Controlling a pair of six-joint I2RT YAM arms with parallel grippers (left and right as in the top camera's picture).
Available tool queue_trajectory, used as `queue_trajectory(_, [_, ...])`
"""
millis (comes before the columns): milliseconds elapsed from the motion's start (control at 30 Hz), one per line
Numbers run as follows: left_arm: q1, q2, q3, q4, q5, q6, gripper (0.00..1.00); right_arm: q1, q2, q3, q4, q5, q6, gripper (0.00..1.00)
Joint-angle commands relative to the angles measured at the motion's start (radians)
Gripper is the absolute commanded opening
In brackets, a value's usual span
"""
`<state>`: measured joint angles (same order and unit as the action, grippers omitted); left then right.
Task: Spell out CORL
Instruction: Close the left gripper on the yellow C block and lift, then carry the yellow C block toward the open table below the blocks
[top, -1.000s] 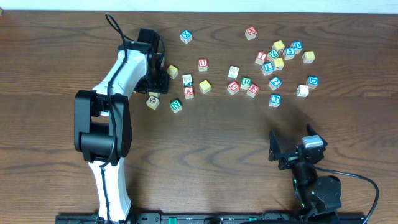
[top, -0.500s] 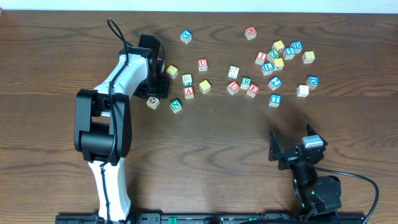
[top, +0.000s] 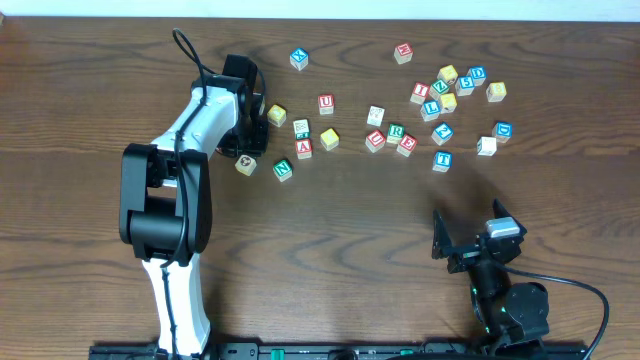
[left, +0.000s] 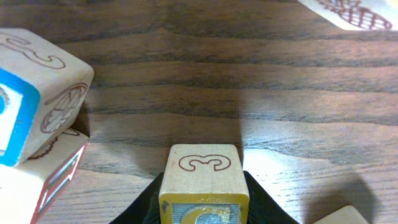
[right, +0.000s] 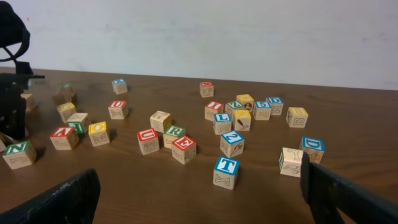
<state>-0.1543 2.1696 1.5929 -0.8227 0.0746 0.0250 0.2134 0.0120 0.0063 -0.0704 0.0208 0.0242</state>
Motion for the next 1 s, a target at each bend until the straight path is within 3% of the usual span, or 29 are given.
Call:
queue_trajectory(0, [0.003, 0.003, -0.005, 0.002, -0.011, 0.001, 0.25, -0.007, -0.005, -0.001, -0.005, -0.005, -0.014, 0.99])
queue_trajectory(500, [0.003, -0.032, 0.032, -0.017, -0.011, 0.0, 0.19, -0.007, -0.005, -0.001, -0.005, -0.005, -0.014, 0.99])
queue_trajectory(767, [0.003, -0.202, 0.037, -0.021, -0.003, 0.0, 0.19, -0.007, -0.005, -0.001, -0.005, -0.005, -0.014, 0.99])
queue_trajectory(967, [0.003, -0.37, 0.037, -0.061, -0.003, -0.034, 0.1, -0.007, -0.005, -0.001, -0.005, -0.005, -0.014, 0.99])
